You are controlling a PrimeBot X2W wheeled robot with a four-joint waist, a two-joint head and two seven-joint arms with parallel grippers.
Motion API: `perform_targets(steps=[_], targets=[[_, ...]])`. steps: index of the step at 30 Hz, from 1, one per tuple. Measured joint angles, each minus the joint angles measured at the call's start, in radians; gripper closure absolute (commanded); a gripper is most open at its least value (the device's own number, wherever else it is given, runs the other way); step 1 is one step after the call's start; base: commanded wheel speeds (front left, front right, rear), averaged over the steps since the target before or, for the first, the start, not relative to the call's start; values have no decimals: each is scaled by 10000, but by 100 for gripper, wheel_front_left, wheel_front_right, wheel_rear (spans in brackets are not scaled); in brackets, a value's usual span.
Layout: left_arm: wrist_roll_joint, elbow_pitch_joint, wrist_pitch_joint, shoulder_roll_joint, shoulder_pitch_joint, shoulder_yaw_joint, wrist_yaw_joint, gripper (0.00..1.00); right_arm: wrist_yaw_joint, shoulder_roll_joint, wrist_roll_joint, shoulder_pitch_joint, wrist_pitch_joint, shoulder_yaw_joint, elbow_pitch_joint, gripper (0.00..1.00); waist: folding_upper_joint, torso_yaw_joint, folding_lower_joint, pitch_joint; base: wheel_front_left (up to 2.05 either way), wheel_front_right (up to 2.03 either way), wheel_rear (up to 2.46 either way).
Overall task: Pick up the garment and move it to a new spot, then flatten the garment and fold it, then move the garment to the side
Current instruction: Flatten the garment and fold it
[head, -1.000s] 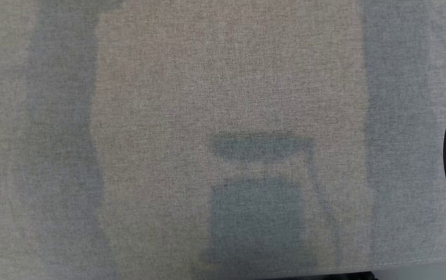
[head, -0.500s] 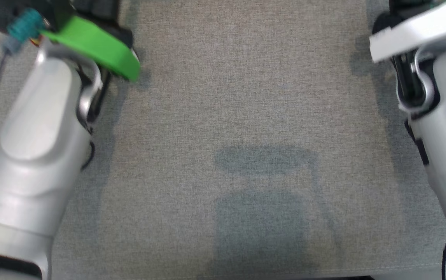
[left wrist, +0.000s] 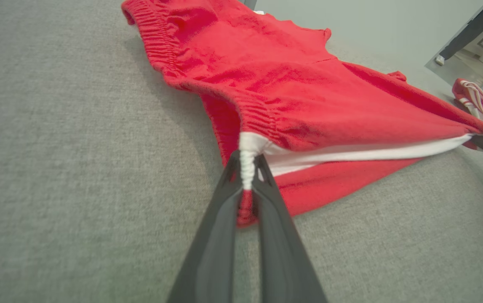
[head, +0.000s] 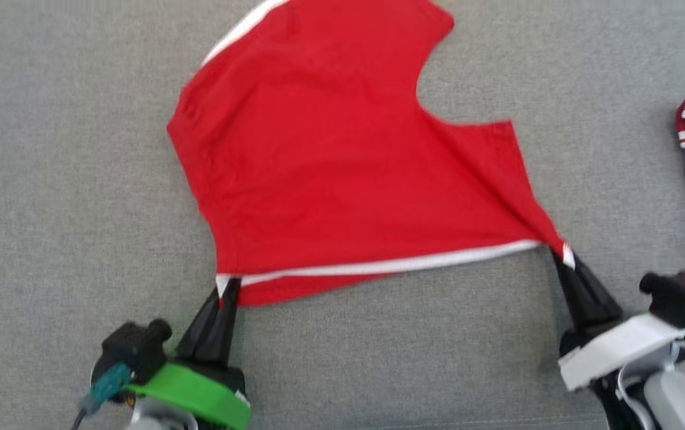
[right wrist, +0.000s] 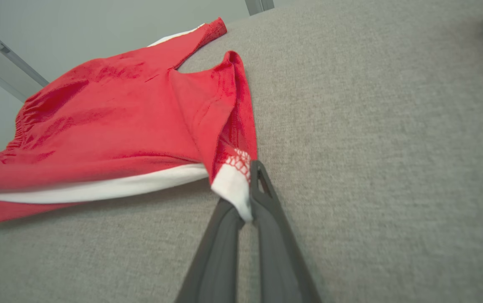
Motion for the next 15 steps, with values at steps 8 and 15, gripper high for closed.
perform_targets(steps=[8,15], targets=[[-1333,-2598,134,-42,3896,132,1218,100,2,209,86,3533,767,-631,-1703,100,-1,-315,0,-1519,0,0,0],[-1987,-3837,865,12,4213,215,1381,100,-2,337,209,3620,1565,-1335,-2905,100,0,-330,-1,-2248,0,0,0]])
